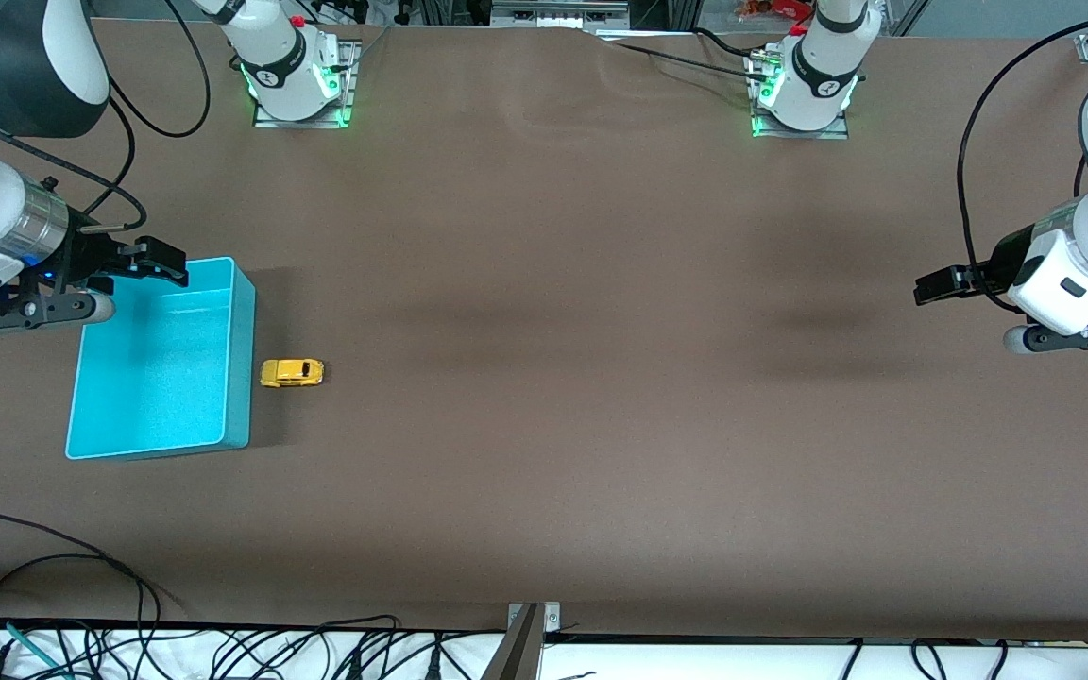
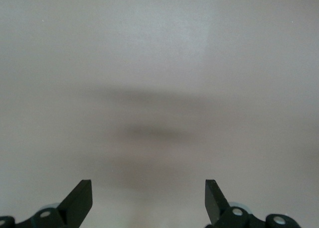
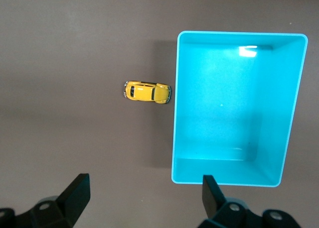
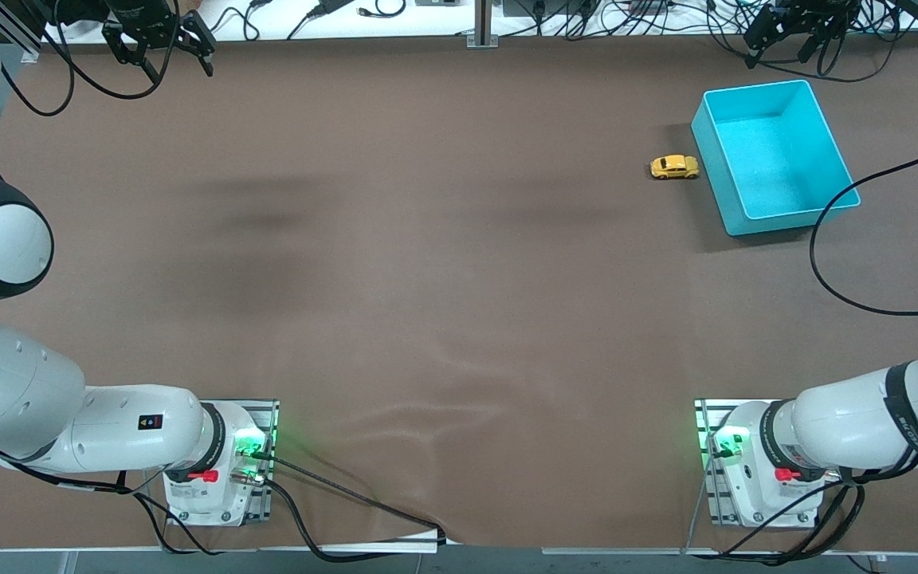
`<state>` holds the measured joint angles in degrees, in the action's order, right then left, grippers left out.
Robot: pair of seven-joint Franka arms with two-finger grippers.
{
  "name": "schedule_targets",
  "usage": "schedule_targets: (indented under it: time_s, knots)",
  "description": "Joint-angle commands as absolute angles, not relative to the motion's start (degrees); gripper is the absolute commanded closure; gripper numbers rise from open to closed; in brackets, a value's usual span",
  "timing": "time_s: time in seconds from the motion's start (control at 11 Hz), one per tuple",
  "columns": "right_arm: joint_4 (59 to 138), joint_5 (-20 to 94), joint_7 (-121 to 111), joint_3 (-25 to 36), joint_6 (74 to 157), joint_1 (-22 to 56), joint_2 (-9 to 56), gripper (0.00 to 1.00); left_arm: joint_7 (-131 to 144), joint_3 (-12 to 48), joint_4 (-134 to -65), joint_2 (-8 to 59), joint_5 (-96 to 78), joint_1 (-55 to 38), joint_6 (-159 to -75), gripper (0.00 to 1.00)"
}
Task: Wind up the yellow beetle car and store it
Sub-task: 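Move the right gripper down over the yellow car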
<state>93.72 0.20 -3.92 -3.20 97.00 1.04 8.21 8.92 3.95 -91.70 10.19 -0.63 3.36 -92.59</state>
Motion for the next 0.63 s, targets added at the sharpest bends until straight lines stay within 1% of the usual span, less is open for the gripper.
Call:
schedule_targets:
  time_s: [0.0, 0.18, 0.36, 0.54]
  knots:
    - [92.81, -0.87, -7.65, -3.95, 96.33, 3.49, 9.84, 0.00, 2.49, 3.87, -93.17, 8.61, -1.23, 3.87, -93.69, 0.00]
    - [92.81, -1.50, -7.30, -4.04, 96.76, 4.74, 11.42, 0.00, 0.18, 3.87, -93.16, 8.61, -1.23, 3.78, -93.69, 0.00]
    - [92.81, -1.23, -8.25, -4.13, 100.35, 5.79, 13.61, 0.00, 0.09, 3.78, -92.29, 8.61, -1.23, 3.87, -93.69, 0.00]
    - [92.64, -0.71, -18.56, -4.22, 102.30, 5.97, 17.03, 0.00, 0.09, 3.78, -92.20, 8.70, -1.23, 3.78, -93.69, 0.00]
